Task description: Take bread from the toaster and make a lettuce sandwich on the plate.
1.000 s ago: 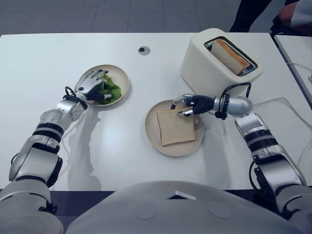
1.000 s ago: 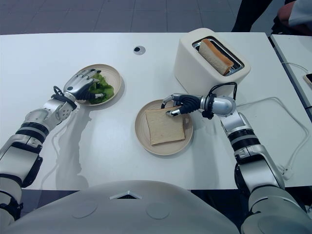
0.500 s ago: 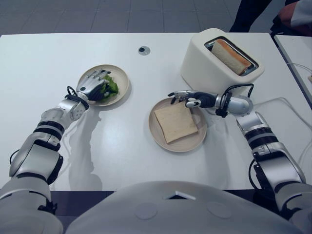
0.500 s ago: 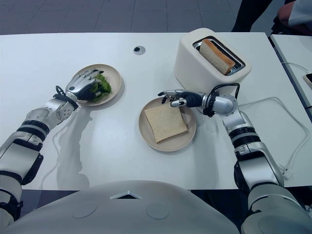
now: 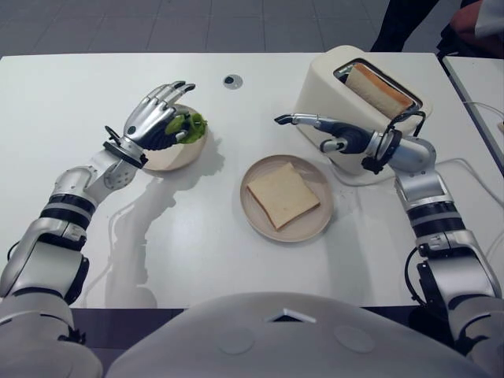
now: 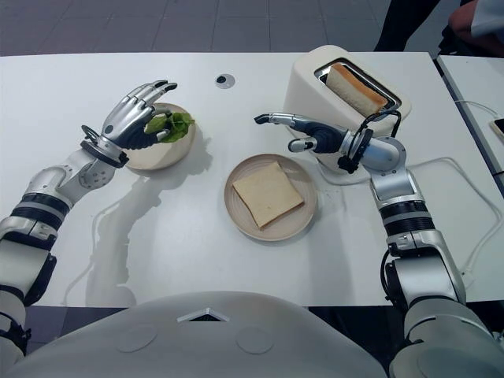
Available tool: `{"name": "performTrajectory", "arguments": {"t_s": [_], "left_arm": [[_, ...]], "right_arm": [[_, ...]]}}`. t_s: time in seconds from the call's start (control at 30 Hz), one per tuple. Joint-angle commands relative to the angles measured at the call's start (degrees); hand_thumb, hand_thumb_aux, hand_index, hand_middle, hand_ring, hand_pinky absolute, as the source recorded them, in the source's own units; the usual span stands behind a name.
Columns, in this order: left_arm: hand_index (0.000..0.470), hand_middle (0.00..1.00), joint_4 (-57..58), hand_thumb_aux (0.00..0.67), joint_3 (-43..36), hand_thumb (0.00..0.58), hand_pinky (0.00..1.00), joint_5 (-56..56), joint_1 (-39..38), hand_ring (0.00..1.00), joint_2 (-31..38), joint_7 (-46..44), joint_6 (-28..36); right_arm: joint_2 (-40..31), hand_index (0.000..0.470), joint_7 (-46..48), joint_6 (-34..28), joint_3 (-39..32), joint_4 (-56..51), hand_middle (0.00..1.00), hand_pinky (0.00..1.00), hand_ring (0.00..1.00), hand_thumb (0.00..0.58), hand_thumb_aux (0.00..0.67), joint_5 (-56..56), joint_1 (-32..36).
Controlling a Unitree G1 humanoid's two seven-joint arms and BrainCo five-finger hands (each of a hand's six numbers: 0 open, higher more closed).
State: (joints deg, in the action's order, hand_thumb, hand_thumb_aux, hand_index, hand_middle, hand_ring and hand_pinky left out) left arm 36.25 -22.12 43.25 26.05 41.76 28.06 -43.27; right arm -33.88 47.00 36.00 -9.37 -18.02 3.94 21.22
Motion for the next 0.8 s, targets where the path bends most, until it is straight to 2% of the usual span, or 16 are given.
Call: {"name": "performTrajectory", "arguments": {"t_s": [0.03, 0.23, 0.4, 0.57, 0.67, 0.7, 0.73, 0.77, 0.8], "left_arm": [[0.470, 0.00, -6.1, 0.670, -1.1, 0.580, 0.00, -2.4, -2.1, 0.00, -2.9, -4.9, -3.8], [0.470, 0.00, -7.7, 0.670, -8.4, 0.580, 0.00, -4.5, -2.3, 0.00, -13.2, -16.0, -7.9], [0.470, 0.00, -5.1, 0.670, -9.9, 0.580, 0.00, -11.7, -2.4, 0.00, -18.9, -23.1, -11.3], [0.470, 0.00, -2.3, 0.670, -9.6, 0.580, 0.00, -15.5, -2.4, 0.00, -21.6, -28.1, -12.7], [0.470, 0.00, -1.6, 0.670, -9.2, 0.580, 0.00, -16.0, -2.2, 0.00, -22.8, -29.9, -13.1], [0.300, 0.00, -1.3, 0.428, -9.0, 0.505, 0.00, -16.1, -2.1, 0.00, -23.1, -30.2, -13.1], [0.028, 0.00, -1.2, 0.039, -8.7, 0.066, 0.00, -16.0, -2.1, 0.00, -23.2, -30.4, -13.1], [0.000, 0.00, -1.1, 0.000, -8.4, 0.000, 0.00, -15.8, -2.2, 0.00, -23.3, -30.5, -13.1], [0.000, 0.00, -0.9, 0.000, -8.1, 0.000, 0.00, -15.6, -2.1, 0.00, -23.4, -30.5, -13.1]], "right_arm": [[-0.2, 0.000, 2.9, -3.0, 0.9, 8.3, 0.00, 0.00, 0.00, 0.000, 0.000, 7.2, -2.1], [-2.0, 0.000, 5.4, -8.6, 4.8, 18.0, 0.00, 0.00, 0.00, 0.000, 0.000, 15.8, -1.6], [-3.9, 0.000, 3.8, -9.0, 10.0, 17.1, 0.00, 0.00, 0.00, 0.000, 0.000, 14.4, 0.5], [-6.7, 0.000, 0.2, -7.3, 13.1, 10.9, 0.00, 0.00, 0.00, 0.000, 0.000, 6.3, 3.8], [-12.4, 0.000, -8.4, -5.1, 13.2, 2.7, 0.00, 0.00, 0.00, 0.000, 0.000, -9.9, 6.4], [-14.9, 0.000, -11.5, -4.8, 12.7, 0.4, 0.00, 0.00, 0.00, 0.000, 0.000, -15.8, 6.8], [-16.4, 0.000, -12.9, -4.9, 12.6, -0.5, 0.00, 0.00, 0.00, 0.000, 0.000, -18.7, 6.8], [-17.5, 0.000, -13.4, -4.9, 12.4, -0.8, 0.00, 0.00, 0.00, 0.000, 0.000, -20.3, 6.6], [-18.4, 0.000, -13.1, -5.0, 12.2, -0.7, 0.00, 0.00, 0.00, 0.000, 0.000, -20.8, 6.0]]}}
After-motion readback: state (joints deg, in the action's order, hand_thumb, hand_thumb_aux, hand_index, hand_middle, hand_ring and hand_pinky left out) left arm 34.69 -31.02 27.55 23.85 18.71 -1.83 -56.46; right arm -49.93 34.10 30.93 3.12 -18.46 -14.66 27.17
